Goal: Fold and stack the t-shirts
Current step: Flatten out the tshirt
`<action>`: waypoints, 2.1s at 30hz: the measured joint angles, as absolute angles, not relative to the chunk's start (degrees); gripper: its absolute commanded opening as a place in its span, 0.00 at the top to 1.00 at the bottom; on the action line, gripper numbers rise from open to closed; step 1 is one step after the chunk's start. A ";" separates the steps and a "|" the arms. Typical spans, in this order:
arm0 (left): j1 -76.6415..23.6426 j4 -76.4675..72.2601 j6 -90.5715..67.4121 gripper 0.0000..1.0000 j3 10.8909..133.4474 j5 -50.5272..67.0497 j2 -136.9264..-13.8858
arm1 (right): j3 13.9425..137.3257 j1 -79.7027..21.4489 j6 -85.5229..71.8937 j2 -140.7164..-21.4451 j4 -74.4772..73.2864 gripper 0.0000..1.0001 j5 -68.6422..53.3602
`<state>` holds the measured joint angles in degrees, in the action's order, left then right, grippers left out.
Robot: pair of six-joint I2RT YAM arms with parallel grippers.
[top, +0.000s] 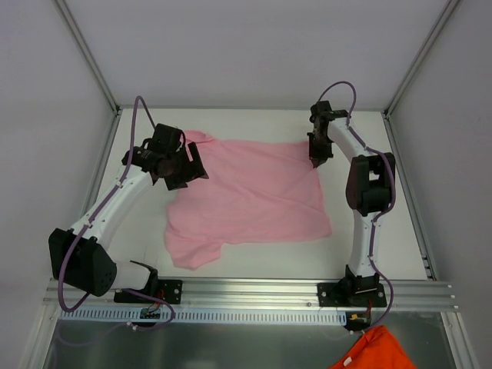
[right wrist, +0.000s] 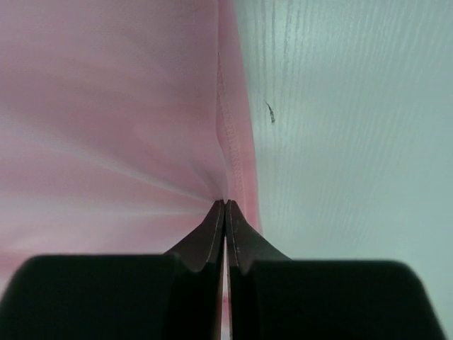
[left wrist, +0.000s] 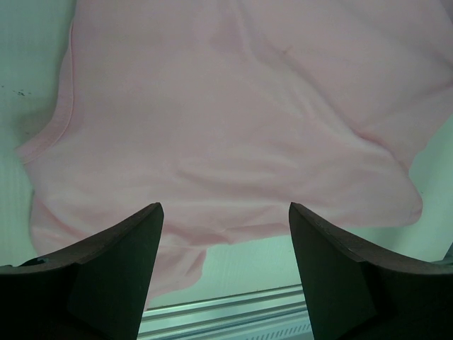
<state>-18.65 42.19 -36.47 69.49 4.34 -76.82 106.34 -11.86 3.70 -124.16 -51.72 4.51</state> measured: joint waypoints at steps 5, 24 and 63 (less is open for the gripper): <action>-18.65 42.22 -36.47 0.27 69.38 4.34 -76.79 | 106.74 -12.62 3.99 -124.16 -52.38 0.99 7.46; -18.63 40.51 -36.60 0.25 70.54 4.45 -79.40 | 107.92 -13.80 5.19 -122.76 -52.64 0.21 15.18; -4.03 40.12 -38.76 0.23 119.00 6.98 -132.38 | 100.53 -15.53 3.75 -99.04 -55.96 0.25 1.10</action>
<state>-4.03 40.12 -38.76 119.00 6.98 -132.38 100.53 -15.53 3.75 -99.04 -55.96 1.10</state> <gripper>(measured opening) 0.756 0.741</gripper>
